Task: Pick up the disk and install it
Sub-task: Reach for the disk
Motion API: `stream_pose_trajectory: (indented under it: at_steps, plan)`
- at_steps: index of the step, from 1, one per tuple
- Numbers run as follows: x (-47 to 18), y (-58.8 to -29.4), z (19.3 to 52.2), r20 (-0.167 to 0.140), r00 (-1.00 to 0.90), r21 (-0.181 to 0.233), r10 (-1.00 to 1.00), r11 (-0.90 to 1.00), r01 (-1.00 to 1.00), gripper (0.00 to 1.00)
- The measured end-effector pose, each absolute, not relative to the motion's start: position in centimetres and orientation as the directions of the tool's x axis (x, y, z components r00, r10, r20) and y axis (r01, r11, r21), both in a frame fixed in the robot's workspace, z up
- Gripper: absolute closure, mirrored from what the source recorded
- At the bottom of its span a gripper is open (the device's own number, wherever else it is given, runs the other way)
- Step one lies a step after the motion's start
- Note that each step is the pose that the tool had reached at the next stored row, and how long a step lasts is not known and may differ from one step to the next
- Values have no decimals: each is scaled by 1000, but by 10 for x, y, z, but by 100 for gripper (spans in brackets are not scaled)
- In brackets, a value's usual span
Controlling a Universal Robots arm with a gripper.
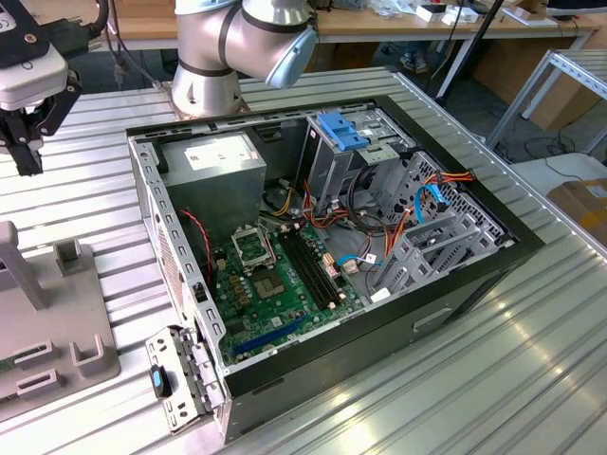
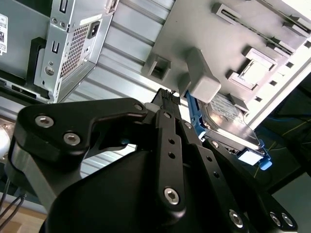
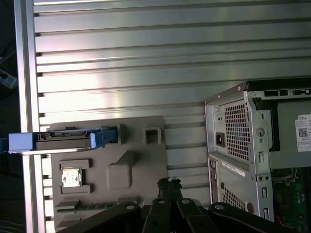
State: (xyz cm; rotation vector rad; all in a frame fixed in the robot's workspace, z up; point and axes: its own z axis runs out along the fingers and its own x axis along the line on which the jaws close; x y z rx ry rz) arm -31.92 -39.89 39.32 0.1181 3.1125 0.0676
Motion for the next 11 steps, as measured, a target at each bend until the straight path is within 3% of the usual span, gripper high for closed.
stream_pose_trajectory:
  at_steps: [11]
  plan:
    - [-327,-399,393,-24,-997,44,76,996,75,89]
